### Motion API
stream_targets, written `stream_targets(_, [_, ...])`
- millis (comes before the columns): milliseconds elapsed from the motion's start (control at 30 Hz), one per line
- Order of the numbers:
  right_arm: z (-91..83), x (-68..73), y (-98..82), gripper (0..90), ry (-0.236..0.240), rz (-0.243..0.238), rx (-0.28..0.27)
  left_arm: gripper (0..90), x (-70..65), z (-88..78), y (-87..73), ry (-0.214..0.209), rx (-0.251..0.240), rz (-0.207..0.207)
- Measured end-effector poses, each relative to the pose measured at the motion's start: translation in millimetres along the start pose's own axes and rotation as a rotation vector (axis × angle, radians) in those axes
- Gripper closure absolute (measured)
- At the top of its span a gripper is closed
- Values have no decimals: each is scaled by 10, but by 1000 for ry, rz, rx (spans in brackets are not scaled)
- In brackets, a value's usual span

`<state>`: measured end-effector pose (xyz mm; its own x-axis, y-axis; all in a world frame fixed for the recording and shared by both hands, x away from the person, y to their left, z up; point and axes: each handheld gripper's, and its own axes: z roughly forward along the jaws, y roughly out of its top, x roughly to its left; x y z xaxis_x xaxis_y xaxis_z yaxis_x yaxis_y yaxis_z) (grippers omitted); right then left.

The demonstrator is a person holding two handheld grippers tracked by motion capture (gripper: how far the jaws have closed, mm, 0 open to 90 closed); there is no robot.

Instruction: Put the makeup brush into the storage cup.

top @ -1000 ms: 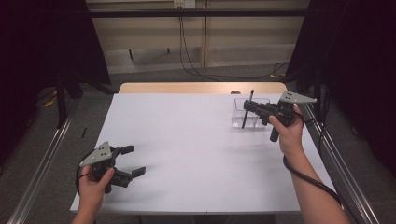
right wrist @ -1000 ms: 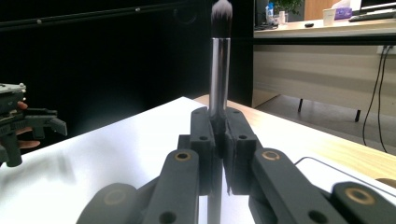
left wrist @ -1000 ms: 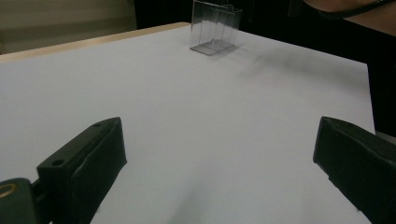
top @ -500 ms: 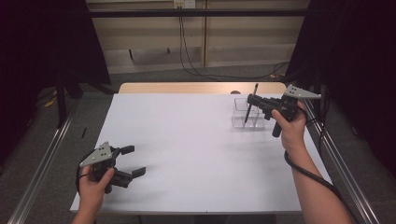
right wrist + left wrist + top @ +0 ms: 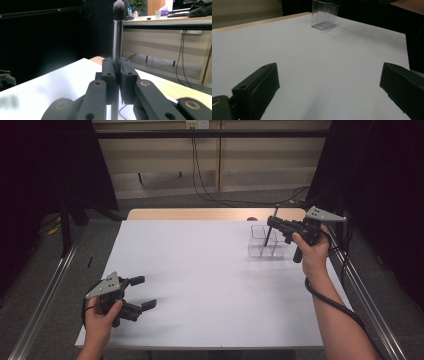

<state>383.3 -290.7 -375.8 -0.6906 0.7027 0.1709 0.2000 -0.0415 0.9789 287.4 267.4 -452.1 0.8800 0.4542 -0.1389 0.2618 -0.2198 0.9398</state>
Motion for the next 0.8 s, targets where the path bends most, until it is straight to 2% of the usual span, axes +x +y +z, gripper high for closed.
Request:
stream_targets(333, [11, -39, 88, 846, -39, -6, 5, 23, 1, 2, -2, -7, -6, -6])
stream_targets(800, [43, -124, 175, 846, -110, -8, -18, 23, -2, 5, 2, -8, 1, 5])
